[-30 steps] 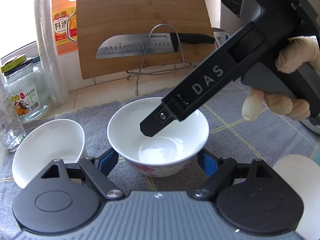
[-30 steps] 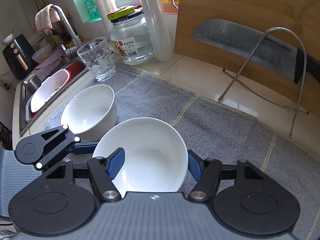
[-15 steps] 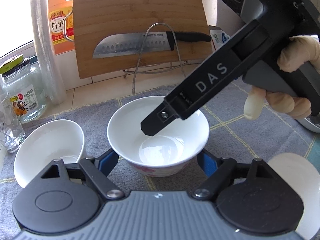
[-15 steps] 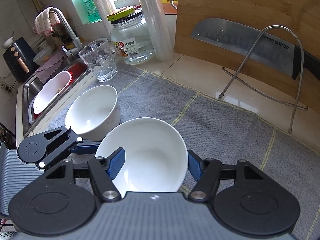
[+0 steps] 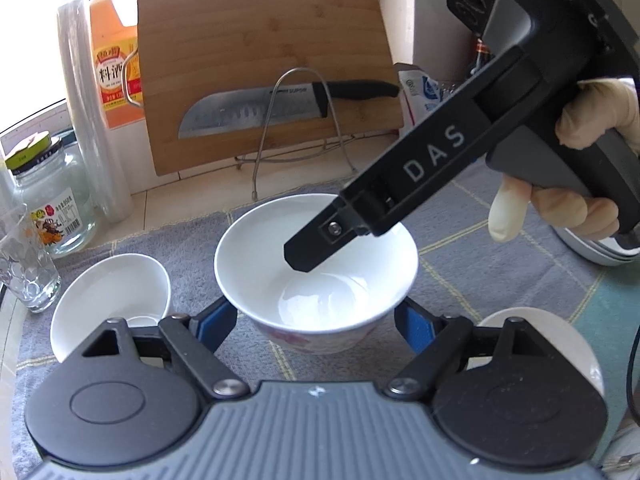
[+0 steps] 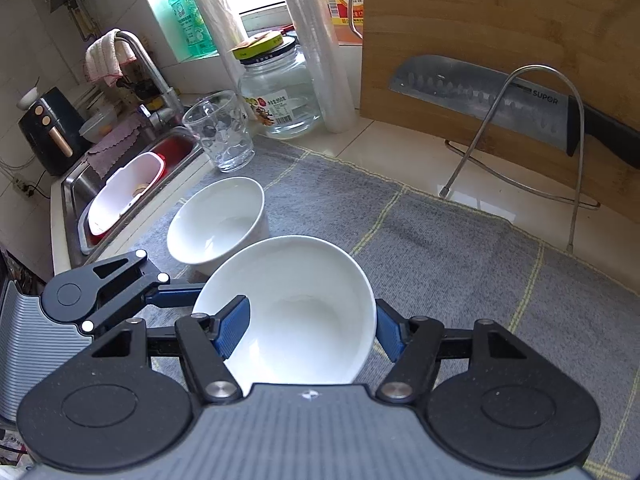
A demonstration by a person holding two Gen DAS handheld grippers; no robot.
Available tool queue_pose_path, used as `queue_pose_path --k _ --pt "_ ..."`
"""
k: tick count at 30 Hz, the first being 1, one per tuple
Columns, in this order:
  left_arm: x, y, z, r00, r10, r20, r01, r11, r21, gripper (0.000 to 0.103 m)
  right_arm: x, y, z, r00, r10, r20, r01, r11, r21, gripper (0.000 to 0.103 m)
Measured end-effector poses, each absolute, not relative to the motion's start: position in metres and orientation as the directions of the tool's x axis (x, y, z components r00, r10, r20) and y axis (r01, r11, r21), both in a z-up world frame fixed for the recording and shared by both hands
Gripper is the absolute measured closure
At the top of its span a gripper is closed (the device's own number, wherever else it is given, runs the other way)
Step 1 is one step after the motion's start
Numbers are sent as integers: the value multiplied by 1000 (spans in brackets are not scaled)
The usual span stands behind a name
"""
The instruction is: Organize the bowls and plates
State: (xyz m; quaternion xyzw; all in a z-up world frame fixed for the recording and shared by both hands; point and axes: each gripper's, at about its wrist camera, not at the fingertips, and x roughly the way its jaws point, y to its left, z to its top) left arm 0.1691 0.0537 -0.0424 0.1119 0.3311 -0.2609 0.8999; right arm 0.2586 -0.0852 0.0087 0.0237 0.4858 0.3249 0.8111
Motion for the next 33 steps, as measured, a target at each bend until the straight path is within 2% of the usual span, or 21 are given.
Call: queue_pose_path --k 33 --pt "78 31 -9 641 -457 -617 607 793 44 18 156 -124 53 397 557 -730 -475 805 356 31"
